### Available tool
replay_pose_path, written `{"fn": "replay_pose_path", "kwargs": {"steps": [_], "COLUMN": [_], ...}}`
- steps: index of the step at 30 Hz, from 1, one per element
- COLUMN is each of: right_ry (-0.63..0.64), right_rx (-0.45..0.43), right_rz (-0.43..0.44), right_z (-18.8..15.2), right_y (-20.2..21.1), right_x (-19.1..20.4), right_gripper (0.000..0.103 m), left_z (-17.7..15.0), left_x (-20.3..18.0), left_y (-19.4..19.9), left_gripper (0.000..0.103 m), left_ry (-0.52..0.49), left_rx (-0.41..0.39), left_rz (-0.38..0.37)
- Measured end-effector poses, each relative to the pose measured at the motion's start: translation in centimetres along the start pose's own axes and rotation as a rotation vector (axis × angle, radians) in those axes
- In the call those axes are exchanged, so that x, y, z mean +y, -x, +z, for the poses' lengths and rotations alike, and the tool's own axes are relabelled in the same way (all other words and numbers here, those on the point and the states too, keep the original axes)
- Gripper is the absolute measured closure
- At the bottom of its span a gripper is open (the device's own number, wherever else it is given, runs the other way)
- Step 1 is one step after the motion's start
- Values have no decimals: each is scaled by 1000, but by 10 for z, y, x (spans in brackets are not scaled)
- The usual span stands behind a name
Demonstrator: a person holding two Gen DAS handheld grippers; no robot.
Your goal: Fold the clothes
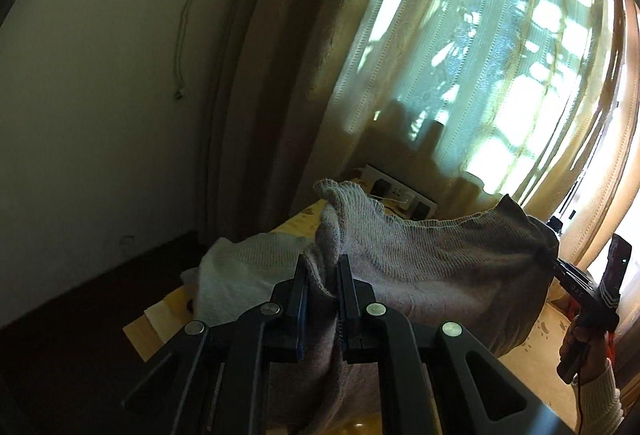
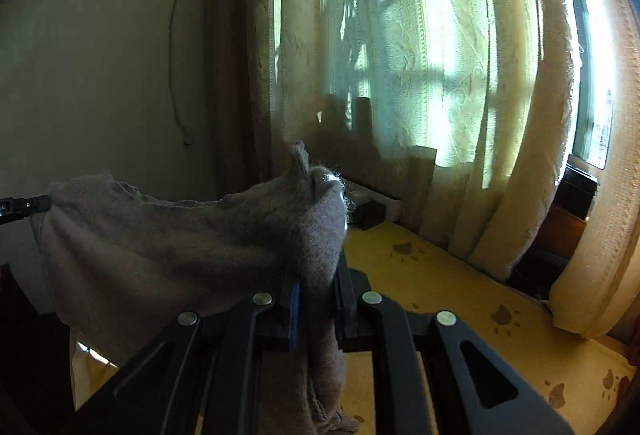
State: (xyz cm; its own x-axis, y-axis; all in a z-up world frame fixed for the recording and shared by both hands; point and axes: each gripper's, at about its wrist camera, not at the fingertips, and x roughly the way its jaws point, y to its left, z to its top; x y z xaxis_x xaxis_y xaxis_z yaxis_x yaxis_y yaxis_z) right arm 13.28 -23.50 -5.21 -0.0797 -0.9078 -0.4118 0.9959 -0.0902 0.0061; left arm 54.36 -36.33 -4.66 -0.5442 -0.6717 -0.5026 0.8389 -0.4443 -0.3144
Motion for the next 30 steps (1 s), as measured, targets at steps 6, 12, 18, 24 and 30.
{"fn": "replay_pose_path", "kwargs": {"steps": [6,12,18,24,30], "right_ry": [-39,-55,-69,-80,-126], "right_rx": [54,109,143,278,281], "right_rz": [31,10,-10,-24,-119], "right_z": [-1,-5,-13,-33,-36], "right_y": [-68,-107,-132,-161,-158], "right_x": [10,6,-1,-8,-30], "right_gripper": [89,89,89,81,35], "left_z": [2,1,-3,-17,-15], "left_x": [28,37,46,59,43], "left_y": [-35,-70,-82,-102,-109], "left_gripper": [91,91,91,91,91], "left_ry": [39,40,21,20,-31], "left_rx": [42,73,85,170,170], "left_rz": [78,142,226,285,276]}}
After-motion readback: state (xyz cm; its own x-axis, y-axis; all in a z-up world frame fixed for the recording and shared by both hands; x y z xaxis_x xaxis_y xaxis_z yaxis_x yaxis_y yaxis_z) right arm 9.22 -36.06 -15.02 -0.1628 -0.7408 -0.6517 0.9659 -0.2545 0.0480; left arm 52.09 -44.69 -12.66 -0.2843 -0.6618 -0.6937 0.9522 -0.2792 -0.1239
